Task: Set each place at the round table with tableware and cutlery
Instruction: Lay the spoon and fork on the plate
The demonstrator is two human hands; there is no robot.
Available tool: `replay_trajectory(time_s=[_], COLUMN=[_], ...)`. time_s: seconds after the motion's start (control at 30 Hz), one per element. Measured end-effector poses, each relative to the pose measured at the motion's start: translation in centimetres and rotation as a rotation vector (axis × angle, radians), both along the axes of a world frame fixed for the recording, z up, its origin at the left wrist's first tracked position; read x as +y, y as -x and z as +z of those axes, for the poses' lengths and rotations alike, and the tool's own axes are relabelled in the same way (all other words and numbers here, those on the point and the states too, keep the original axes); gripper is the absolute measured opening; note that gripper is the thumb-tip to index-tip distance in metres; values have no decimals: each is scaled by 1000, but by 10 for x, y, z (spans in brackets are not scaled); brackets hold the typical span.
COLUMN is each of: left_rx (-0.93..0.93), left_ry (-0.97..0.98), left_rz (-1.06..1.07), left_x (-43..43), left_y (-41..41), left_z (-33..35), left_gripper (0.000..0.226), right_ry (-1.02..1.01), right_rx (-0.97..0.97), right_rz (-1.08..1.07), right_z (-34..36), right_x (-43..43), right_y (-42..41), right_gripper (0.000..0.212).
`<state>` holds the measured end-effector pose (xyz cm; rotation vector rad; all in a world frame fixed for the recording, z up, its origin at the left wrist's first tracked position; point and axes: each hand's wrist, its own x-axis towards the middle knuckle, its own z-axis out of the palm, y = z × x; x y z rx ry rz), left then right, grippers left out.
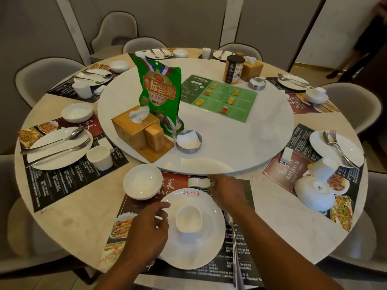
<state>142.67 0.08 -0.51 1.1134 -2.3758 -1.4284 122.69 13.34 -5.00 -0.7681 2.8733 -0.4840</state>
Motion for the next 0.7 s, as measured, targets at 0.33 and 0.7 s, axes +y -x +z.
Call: replay_trajectory(time_s=[0.33,0.7], left_rx=[-17,-48], left_ry=[-2,-18], left_rz=[-69,-91], left_x=[-16,-7], left_y=[-3,1], left_z=[-16,-21], left_gripper=[40,44], right_ry=[-99,-19], right_rx=[16,-24], right_rz=[52,-30], right_z=[-17,-19], right_x=[-2,13], right_y=[16,23], right_gripper=[35,30])
